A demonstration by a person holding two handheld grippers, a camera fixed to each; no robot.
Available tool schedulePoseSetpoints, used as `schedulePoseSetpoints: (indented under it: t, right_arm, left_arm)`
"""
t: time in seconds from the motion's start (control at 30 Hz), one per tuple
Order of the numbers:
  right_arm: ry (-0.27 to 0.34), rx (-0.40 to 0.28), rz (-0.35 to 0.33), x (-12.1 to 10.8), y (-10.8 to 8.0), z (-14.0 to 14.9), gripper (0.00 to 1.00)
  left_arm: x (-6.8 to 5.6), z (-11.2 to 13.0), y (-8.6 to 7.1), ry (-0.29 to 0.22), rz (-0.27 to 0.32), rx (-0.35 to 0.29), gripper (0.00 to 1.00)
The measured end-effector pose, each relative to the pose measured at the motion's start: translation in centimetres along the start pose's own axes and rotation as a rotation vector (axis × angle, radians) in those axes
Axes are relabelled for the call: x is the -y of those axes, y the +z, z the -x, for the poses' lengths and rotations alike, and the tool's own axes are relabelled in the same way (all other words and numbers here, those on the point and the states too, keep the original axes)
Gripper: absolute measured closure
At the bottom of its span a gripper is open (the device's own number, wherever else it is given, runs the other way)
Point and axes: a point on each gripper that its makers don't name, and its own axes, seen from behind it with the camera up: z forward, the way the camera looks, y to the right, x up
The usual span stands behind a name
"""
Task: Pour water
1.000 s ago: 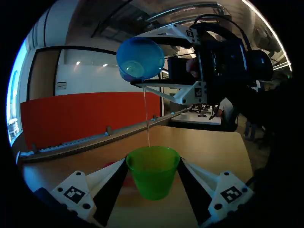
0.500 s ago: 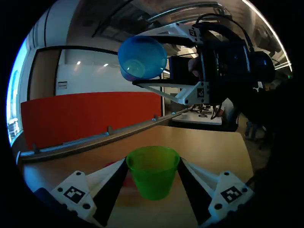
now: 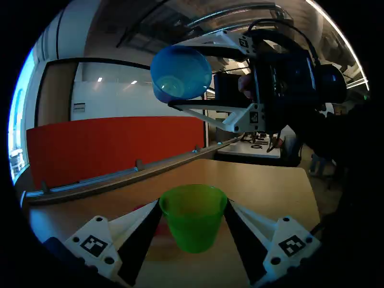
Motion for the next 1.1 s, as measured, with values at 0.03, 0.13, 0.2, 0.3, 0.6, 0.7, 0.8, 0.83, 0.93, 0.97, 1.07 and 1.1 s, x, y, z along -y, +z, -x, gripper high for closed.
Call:
schedulePoseSetpoints:
  t: [0.03, 0.13, 0.2, 0.3, 0.6, 0.7, 0.8, 0.83, 0.93, 0.97, 1.07, 1.1]
  right_arm:
    - [0.012, -0.001, -0.001, 0.0, -0.1, 0.0, 0.08]
    - [0.058, -0.002, -0.003, 0.0, -0.2, 0.1, 0.08]
    - [0.092, 0.002, -0.004, 0.0, -0.3, 0.4, 0.08]
    - [0.146, 0.016, -0.003, 0.1, -0.3, 0.9, 0.08]
    - [0.371, 0.023, -0.014, 0.8, -0.9, 1.6, 0.08]
    - [0.474, 0.019, -0.018, 1.1, -1.2, 1.7, 0.08]
    - [0.577, 0.020, -0.021, 1.5, -1.5, 1.9, 0.08]
    - [0.612, 0.022, -0.022, 1.7, -1.6, 2.0, 0.08]
    - [0.710, 0.023, -0.029, 2.4, -2.0, 2.1, 0.08]
    - [0.742, 0.023, -0.031, 2.6, -2.2, 2.1, 0.08]
    - [0.836, 0.017, -0.037, 3.0, -2.7, 2.1, 0.08]
    - [0.865, 0.017, -0.039, 3.2, -2.9, 2.1, 0.08]
  left_arm:
    - [0.0, 0.0, 0.0, 0.000, 0.000, 0.000, 0.12]
    - [0.0, -0.1, -0.1, 0.001, -0.002, 0.001, 0.12]
    - [0.1, -0.2, -0.1, 0.003, -0.003, 0.002, 0.12]
    - [0.2, -0.2, -0.2, 0.006, -0.005, 0.003, 0.12]
    - [0.2, -0.4, -0.4, 0.009, -0.008, 0.006, 0.12]
    - [0.3, -0.4, -0.5, 0.010, -0.010, 0.007, 0.12]
    - [0.3, -0.4, -0.6, 0.010, -0.010, 0.009, 0.12]
    - [0.3, -0.4, -0.6, 0.010, -0.010, 0.009, 0.12]
    - [0.2, -0.3, -0.6, 0.012, -0.011, 0.011, 0.12]
    - [0.2, -0.3, -0.7, 0.012, -0.011, 0.012, 0.12]
    - [0.3, -0.3, -0.7, 0.014, -0.012, 0.014, 0.12]
    - [0.3, -0.3, -0.7, 0.014, -0.013, 0.015, 0.12]
